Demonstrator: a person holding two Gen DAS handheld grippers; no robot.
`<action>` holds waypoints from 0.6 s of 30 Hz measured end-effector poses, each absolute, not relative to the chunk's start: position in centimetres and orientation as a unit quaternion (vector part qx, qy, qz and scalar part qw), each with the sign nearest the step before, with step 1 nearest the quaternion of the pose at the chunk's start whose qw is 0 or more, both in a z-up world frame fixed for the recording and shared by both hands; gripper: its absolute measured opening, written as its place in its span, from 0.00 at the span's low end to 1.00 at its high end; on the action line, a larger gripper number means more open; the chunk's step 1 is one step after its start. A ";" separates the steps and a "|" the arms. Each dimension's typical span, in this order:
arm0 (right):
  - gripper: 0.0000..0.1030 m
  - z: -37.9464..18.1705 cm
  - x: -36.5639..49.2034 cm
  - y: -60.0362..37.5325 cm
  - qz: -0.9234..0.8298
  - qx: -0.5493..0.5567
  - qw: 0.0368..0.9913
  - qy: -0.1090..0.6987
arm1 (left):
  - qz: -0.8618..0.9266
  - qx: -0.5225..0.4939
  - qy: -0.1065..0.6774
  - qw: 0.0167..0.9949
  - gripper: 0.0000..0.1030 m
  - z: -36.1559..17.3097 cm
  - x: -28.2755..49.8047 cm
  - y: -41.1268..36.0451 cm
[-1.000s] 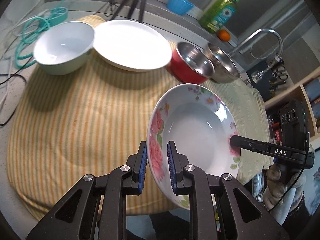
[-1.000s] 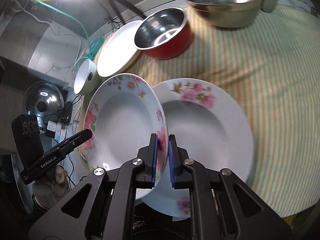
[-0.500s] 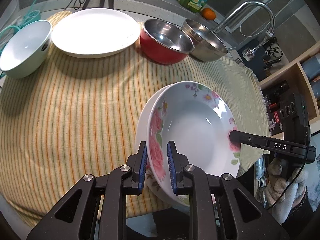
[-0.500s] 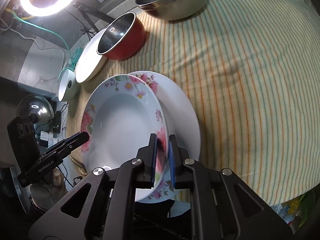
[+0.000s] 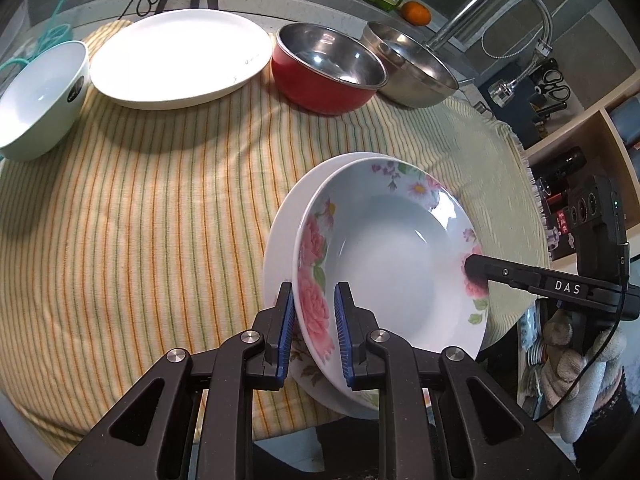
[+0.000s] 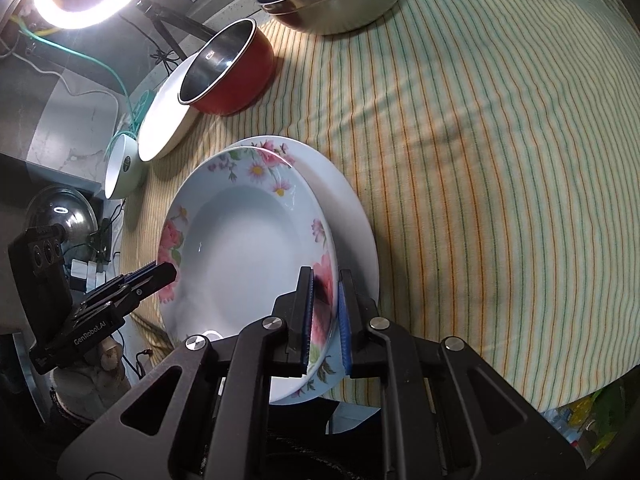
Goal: Organize plates and bowls
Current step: 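Lower the pink-rose plate onto the pink-blossom plate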
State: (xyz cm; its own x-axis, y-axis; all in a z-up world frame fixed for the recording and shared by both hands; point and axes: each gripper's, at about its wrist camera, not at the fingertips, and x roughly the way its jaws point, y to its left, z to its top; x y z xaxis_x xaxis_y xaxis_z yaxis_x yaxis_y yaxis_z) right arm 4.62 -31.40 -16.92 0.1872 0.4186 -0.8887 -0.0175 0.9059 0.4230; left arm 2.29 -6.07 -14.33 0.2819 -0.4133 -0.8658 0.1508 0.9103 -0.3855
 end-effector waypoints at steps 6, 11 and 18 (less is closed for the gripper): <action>0.12 -16.9 4.7 -31.0 0.143 0.149 0.757 0.620 | -0.176 -0.107 0.573 0.794 0.17 -14.4 2.4 -6.3; 0.14 -16.8 4.8 -30.7 0.144 0.128 0.760 0.620 | -0.174 -0.101 0.573 0.795 0.17 -14.4 2.4 -6.5; 0.16 -16.4 4.6 -29.4 0.136 0.071 0.773 0.615 | -0.174 -0.092 0.576 0.794 0.17 -14.3 2.6 -6.8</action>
State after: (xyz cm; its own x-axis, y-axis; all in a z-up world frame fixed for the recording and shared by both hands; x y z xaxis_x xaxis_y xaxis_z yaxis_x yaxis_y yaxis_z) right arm 4.63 -29.39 -16.39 0.2057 0.2975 -0.9323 -0.1222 0.9530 0.2772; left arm 2.57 -6.85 -14.29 0.2762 -0.3811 -0.8823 0.1698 0.9229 -0.3455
